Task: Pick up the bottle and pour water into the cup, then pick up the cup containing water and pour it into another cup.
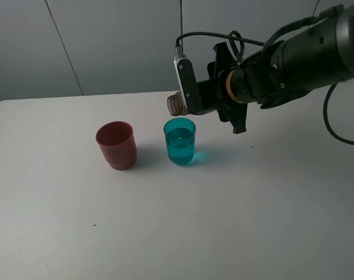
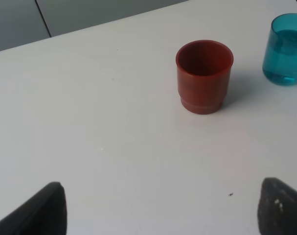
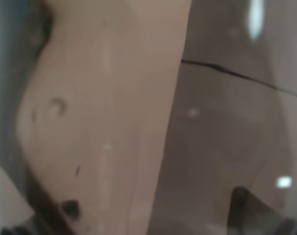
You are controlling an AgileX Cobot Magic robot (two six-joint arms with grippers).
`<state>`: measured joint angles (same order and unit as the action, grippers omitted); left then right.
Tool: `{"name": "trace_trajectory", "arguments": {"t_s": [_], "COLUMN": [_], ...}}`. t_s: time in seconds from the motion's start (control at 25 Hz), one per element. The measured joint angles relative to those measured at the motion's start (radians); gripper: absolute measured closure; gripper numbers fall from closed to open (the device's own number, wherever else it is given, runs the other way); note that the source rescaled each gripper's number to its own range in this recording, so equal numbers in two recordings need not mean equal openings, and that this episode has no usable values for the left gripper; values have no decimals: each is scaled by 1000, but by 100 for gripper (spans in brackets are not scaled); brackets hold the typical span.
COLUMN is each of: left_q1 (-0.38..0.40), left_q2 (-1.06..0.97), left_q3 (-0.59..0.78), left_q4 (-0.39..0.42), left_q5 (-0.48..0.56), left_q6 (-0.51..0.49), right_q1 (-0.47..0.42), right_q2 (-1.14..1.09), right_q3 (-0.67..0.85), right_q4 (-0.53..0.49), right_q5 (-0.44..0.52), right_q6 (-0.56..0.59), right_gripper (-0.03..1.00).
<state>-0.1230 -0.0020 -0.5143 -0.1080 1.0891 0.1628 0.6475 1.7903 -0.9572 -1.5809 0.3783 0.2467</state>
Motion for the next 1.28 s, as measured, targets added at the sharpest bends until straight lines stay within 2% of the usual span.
{"name": "trace_trajectory", "arguments": {"t_s": [0.2, 0.4, 0.56, 0.84, 1.08, 1.28], "left_q1": [0, 0, 0, 0, 0, 0], "left_q2": [0, 0, 0, 0, 0, 0], "left_q3": [0, 0, 0, 0, 0, 0], "left_q4": [0, 0, -2, -2, -2, -2], "left_q5": [0, 0, 0, 0, 0, 0], "left_q6": [0, 0, 0, 0, 0, 2], "right_q1": [-86, -237, -332, -454, -539, -566], "right_q2": [-21, -24, -24, -16, 43, 76], "right_q3": [0, 0, 0, 74, 136, 185], "right_q4": [170, 465, 630, 822, 967, 1108], "right_q5": [-154, -364, -476, -700, -799, -932], "right_q6": [-2, 0, 2, 4, 1, -52], "right_gripper": [95, 95, 95, 95, 95, 95]}}
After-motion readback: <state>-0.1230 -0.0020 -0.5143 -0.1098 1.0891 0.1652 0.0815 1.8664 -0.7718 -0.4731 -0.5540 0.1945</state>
